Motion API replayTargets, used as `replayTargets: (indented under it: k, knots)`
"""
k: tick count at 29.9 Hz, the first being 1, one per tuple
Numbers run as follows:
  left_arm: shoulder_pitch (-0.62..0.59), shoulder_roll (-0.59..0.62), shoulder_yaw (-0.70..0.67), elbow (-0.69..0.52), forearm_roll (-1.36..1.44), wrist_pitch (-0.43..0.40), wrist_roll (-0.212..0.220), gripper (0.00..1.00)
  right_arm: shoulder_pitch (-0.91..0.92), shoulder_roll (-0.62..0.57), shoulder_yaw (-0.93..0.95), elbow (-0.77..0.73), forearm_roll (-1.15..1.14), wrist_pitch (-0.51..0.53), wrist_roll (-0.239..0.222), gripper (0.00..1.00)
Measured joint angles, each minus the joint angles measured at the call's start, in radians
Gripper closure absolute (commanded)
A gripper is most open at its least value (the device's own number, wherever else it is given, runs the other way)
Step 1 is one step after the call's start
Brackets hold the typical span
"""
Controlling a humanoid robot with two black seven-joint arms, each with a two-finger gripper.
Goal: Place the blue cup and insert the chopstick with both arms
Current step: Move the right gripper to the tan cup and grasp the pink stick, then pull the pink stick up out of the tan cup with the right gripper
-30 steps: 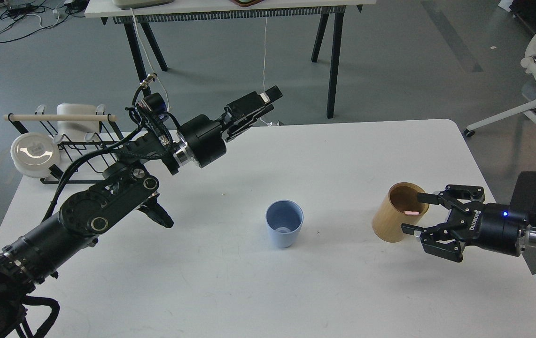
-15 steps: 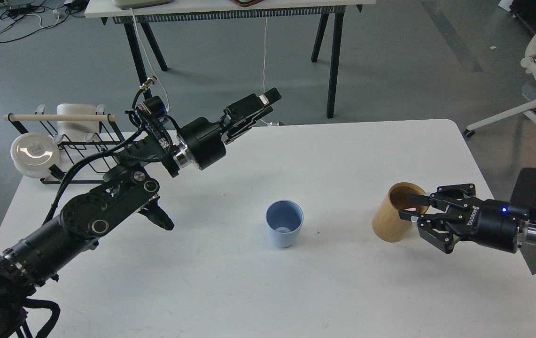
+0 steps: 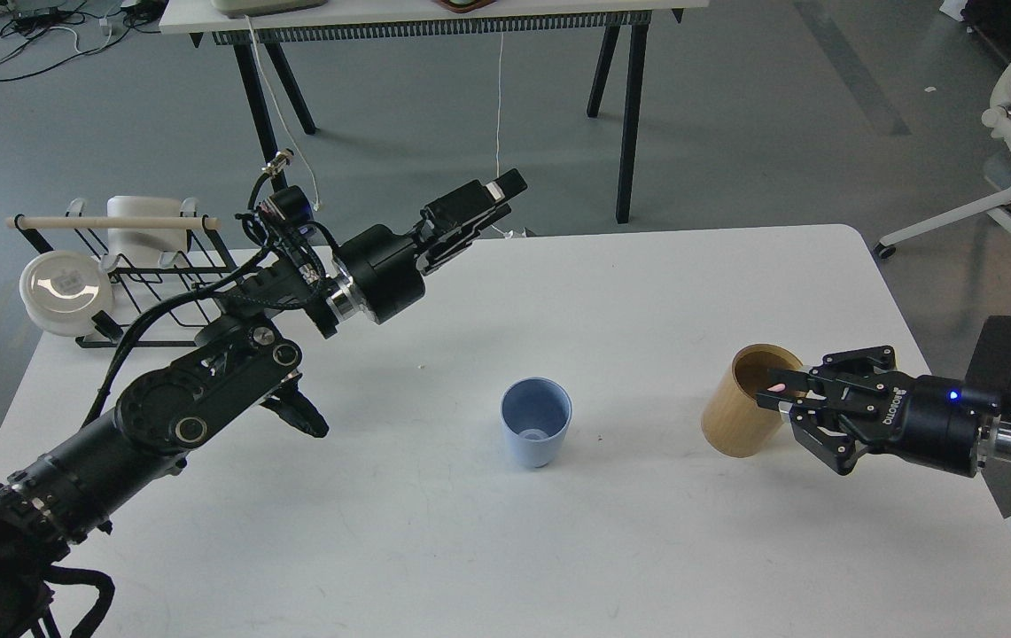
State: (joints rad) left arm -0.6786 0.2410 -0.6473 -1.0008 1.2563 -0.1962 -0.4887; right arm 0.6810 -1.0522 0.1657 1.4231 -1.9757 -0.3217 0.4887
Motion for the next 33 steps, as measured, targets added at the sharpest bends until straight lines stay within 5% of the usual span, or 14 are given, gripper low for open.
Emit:
replayTargets:
  k: [15, 33]
  knots:
    - [0.005, 0.0, 0.0, 0.001, 0.0, 0.001, 0.0, 0.36, 0.0, -0.006, -0.001, -0.01, 0.0, -0.003, 0.0, 0.85]
    - [0.013, 0.0, -0.001, 0.002, 0.0, 0.001, 0.0, 0.36, 0.0, -0.009, 0.027, -0.051, 0.022, -0.024, 0.0, 0.87]
